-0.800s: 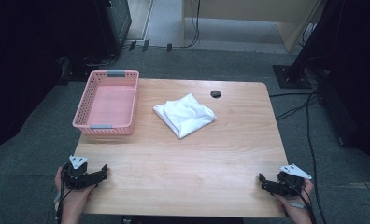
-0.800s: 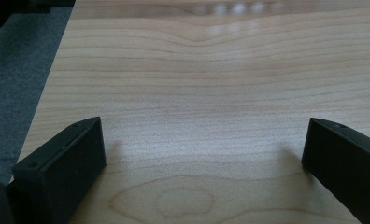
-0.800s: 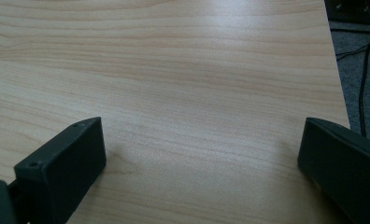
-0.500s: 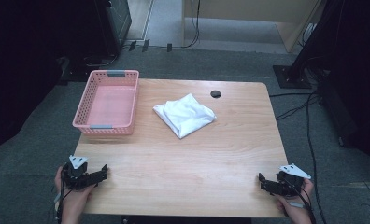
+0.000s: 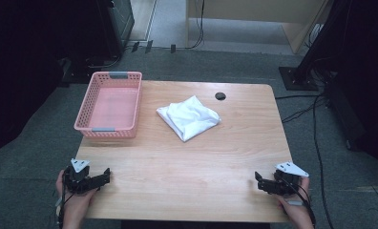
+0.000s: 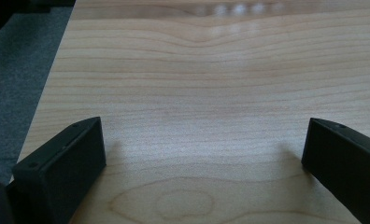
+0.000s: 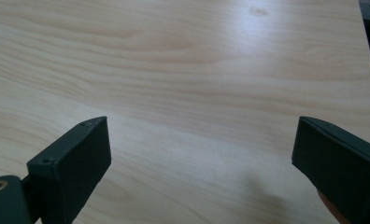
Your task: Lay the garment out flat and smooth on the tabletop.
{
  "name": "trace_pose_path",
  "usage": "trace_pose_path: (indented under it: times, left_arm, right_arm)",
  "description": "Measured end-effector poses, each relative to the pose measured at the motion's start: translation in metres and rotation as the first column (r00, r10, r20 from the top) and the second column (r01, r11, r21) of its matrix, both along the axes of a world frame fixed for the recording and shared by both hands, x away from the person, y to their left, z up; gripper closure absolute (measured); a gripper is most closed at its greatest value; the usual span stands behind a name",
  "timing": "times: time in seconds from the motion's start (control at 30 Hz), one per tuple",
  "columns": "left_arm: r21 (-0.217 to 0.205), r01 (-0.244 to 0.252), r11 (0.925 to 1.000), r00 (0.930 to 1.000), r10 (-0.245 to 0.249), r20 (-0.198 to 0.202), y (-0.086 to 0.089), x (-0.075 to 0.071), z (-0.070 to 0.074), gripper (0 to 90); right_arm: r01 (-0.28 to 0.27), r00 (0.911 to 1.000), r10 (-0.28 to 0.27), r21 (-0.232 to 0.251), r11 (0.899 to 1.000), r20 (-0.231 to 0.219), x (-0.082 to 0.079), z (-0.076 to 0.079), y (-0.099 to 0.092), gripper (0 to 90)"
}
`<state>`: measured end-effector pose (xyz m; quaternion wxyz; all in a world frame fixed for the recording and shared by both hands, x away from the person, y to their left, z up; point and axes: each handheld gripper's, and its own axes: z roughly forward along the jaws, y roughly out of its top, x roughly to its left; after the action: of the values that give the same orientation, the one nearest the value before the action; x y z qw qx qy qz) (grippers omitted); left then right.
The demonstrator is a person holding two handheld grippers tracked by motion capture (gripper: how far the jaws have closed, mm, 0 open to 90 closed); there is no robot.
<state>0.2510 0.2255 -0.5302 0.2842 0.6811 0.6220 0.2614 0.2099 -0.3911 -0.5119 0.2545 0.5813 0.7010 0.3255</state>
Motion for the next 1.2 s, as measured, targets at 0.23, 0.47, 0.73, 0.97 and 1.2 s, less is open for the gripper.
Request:
trace_pose_path:
  times: [0.23, 0.47, 0.73, 0.97, 1.2]
  left_arm:
    - [0.000, 0.000, 1.0000, 1.0000, 0.000, -0.001, 0.000, 0.000, 0.000, 0.0]
    - [0.002, 0.001, 1.0000, 1.0000, -0.001, -0.002, 0.000, 0.000, 0.000, 0.0]
    - [0.001, 0.001, 1.0000, 1.0000, -0.001, -0.002, 0.000, 0.002, 0.000, 0.0]
    - [0.001, 0.001, 1.0000, 1.0000, -0.001, -0.002, 0.000, 0.002, 0.000, 0.0]
    - [0.001, 0.001, 1.0000, 1.0000, -0.001, -0.002, 0.000, 0.002, 0.000, 0.0]
  right_arm:
    - [-0.047, 0.9976, 0.045, 0.048, 0.998, 0.053, 0.026, 0.022, 0.024, 5.8]
    - [-0.088, 0.9923, 0.084, 0.044, 0.995, 0.091, 0.052, 0.037, 0.048, 5.8]
    - [-0.130, 0.9897, 0.122, 0.109, 0.986, 0.076, 0.086, 0.049, 0.075, 6.4]
    - [-0.142, 0.9898, 0.138, 0.169, 0.975, 0.034, 0.113, 0.049, 0.096, 6.3]
    - [-0.171, 0.9852, 0.169, 0.120, 0.978, 0.026, 0.132, 0.048, 0.119, 9.3]
